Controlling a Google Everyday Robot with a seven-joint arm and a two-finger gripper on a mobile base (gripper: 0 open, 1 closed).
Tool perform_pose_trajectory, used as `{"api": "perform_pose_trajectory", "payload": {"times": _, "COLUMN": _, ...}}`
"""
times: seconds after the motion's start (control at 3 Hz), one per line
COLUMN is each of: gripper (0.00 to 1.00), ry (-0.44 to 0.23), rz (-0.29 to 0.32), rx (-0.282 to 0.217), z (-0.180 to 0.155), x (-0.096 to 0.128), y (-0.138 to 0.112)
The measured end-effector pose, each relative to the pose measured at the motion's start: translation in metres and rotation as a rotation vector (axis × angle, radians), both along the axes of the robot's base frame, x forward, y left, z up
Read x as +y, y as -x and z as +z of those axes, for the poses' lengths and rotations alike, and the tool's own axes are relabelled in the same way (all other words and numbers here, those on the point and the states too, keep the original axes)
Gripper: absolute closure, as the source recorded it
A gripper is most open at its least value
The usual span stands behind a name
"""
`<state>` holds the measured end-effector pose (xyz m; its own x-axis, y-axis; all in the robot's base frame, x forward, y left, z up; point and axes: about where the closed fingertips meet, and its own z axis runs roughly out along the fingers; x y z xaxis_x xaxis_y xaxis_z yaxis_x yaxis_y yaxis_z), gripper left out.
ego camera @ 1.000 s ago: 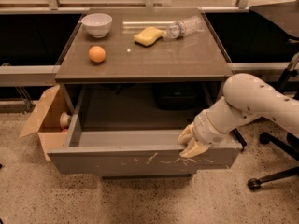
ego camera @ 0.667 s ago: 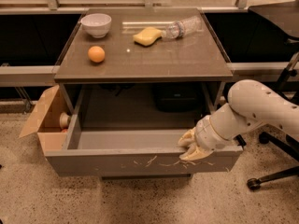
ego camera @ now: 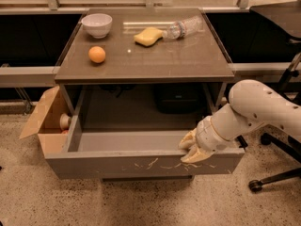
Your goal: Open top drawer
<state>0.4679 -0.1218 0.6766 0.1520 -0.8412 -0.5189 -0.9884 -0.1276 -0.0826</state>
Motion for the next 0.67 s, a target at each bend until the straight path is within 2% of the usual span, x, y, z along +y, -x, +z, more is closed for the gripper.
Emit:
{"api": "perform_pose_trajectory", "payload": {"times": 0.33, "gripper": 0.28, "ry": -0.012, "rz": 0.019, "rx": -0.026, "z": 0.019, "x": -0.007, "y": 0.002}}
{"api": "perform_pose_trajectory", "payload": {"times": 0.67, "gripper": 0.00, "ry": 0.014, "rz": 0.030, "rx": -0.078, "z": 0.063, "x": -0.023, "y": 0.008}}
